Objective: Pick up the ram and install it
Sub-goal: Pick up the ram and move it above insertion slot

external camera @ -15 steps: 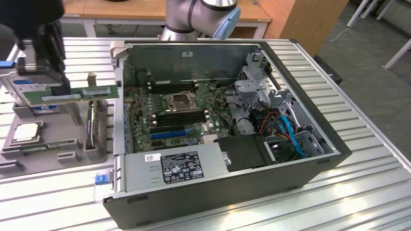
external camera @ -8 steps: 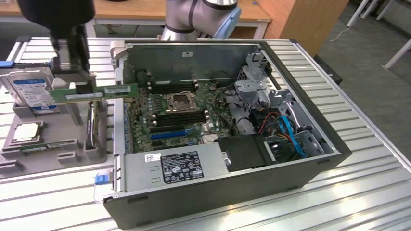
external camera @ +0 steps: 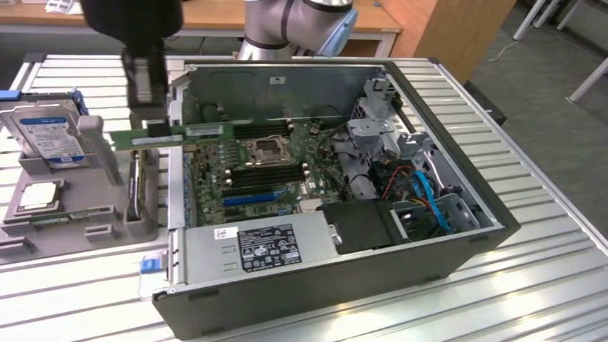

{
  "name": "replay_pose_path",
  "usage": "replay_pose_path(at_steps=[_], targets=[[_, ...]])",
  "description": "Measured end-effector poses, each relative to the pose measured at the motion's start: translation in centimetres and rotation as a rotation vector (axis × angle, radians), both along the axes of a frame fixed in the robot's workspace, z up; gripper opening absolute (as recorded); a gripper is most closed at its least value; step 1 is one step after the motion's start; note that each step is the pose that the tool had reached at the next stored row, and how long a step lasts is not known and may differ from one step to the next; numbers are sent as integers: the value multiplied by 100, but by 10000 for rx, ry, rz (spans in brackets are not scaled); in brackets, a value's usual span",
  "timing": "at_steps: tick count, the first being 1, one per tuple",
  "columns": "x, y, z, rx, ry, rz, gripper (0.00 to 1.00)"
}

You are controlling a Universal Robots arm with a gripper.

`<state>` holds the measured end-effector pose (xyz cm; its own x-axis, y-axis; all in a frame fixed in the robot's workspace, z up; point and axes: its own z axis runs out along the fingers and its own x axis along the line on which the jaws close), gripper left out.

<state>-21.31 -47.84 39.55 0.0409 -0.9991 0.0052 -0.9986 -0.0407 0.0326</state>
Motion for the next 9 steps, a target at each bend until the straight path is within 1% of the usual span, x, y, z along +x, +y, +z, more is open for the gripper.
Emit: replay_pose_path(at_steps=[9], targets=[[393, 0, 0, 12, 0, 60, 12]])
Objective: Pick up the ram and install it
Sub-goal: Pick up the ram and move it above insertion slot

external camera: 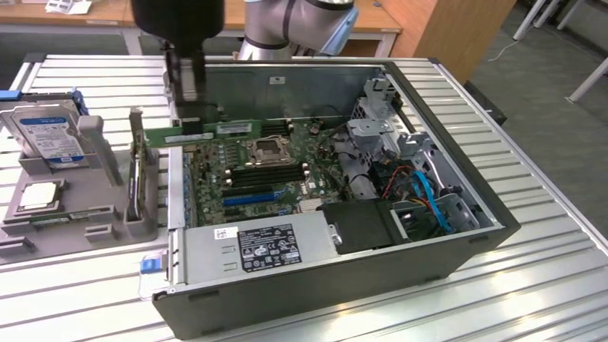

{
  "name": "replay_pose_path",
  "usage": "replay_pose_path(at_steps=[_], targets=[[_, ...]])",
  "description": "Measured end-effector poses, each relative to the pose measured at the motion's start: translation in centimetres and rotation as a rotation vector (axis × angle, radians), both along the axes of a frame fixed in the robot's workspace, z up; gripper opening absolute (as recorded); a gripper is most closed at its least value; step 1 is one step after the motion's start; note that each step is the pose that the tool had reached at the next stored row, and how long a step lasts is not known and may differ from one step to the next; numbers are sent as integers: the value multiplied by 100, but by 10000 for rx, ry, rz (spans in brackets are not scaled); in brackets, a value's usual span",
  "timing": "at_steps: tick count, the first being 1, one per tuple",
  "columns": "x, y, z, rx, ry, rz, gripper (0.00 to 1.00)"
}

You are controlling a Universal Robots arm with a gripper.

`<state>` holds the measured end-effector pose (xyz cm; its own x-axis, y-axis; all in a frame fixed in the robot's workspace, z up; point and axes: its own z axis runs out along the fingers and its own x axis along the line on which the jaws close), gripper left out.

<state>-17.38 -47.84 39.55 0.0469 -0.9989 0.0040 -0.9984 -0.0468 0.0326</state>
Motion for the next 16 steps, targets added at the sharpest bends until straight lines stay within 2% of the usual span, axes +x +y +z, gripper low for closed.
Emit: replay_pose_path(at_steps=[16], targets=[[702, 0, 0, 23, -1, 111, 12]])
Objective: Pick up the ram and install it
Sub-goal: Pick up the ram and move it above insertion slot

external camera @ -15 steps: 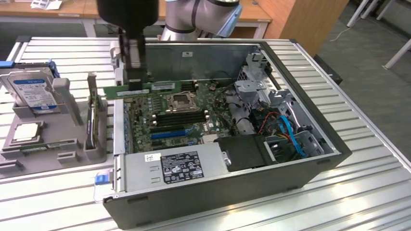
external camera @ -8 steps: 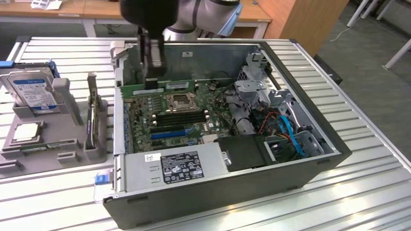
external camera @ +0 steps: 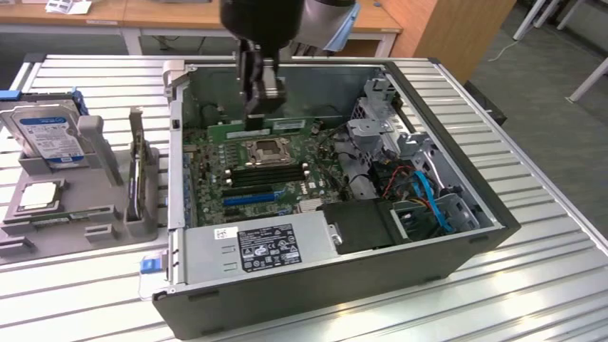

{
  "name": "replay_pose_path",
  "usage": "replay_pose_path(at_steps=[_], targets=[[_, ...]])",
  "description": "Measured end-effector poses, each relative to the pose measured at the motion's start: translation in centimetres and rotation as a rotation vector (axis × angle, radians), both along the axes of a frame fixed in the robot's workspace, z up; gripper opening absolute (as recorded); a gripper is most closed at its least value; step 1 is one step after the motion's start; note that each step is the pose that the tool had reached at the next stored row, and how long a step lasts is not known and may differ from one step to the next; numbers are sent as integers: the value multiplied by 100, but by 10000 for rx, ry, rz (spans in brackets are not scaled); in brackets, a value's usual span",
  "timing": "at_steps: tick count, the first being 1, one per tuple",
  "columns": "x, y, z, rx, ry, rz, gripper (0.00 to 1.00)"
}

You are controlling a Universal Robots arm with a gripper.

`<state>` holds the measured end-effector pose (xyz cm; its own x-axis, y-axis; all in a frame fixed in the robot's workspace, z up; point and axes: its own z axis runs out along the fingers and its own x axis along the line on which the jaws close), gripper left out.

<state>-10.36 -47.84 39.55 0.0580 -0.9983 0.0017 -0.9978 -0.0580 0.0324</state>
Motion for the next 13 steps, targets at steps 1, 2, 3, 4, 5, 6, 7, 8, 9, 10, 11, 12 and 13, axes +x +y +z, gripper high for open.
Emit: replay_pose_path(at_steps=[1, 2, 3, 4, 5, 6, 7, 8, 9, 10, 11, 12, 13], targets=[[43, 0, 0, 1, 1, 5, 12], [86, 0, 0, 3, 1, 11, 12], [131, 0, 0, 5, 0, 20, 12], [175, 0, 0, 7, 0, 28, 12], [222, 0, 0, 9, 0, 33, 12], [268, 0, 0, 12, 0, 41, 12], [309, 0, 0, 12, 1, 48, 12], [342, 0, 0, 12, 1, 59, 12], [374, 0, 0, 13, 0, 69, 12], [395, 0, 0, 13, 1, 78, 12], [397, 0, 1, 13, 3, 83, 12], [397, -1, 1, 13, 3, 83, 12], [397, 0, 1, 13, 3, 79, 12]])
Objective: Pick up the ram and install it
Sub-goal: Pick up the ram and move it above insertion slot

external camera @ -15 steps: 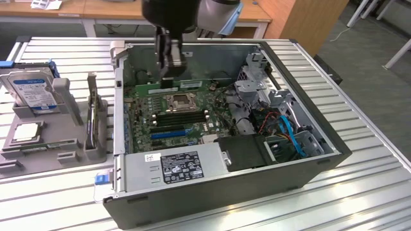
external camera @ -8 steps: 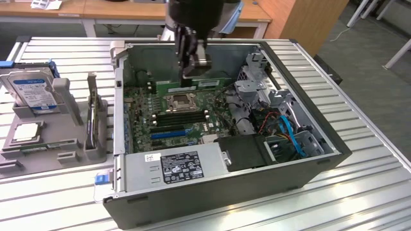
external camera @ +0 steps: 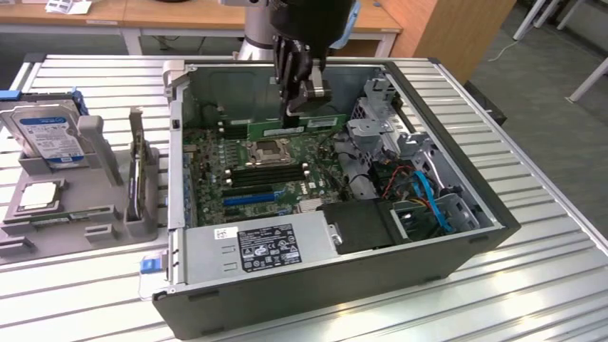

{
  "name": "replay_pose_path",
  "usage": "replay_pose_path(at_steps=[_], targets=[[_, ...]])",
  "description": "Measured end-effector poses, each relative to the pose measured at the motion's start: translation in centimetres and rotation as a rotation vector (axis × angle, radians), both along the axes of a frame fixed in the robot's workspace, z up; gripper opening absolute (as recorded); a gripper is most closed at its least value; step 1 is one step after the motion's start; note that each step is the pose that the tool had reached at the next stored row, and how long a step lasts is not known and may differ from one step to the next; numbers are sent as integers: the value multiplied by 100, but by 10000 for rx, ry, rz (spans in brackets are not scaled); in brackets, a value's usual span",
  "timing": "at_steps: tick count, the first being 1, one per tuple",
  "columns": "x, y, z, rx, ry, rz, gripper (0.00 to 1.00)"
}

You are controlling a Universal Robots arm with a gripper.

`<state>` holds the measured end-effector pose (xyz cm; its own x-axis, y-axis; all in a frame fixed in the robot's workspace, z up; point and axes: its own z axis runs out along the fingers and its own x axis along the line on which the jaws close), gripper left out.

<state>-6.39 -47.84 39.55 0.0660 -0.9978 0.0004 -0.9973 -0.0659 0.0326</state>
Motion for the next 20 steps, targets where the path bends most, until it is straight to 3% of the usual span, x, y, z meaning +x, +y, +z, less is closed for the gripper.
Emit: replay_pose_path(at_steps=[3, 6, 20], targets=[[0, 1, -1, 1, 0, -443, 12], [1, 3, 0, 0, 0, -494, 12], [1, 419, -5, 0, -1, -512, 12]])
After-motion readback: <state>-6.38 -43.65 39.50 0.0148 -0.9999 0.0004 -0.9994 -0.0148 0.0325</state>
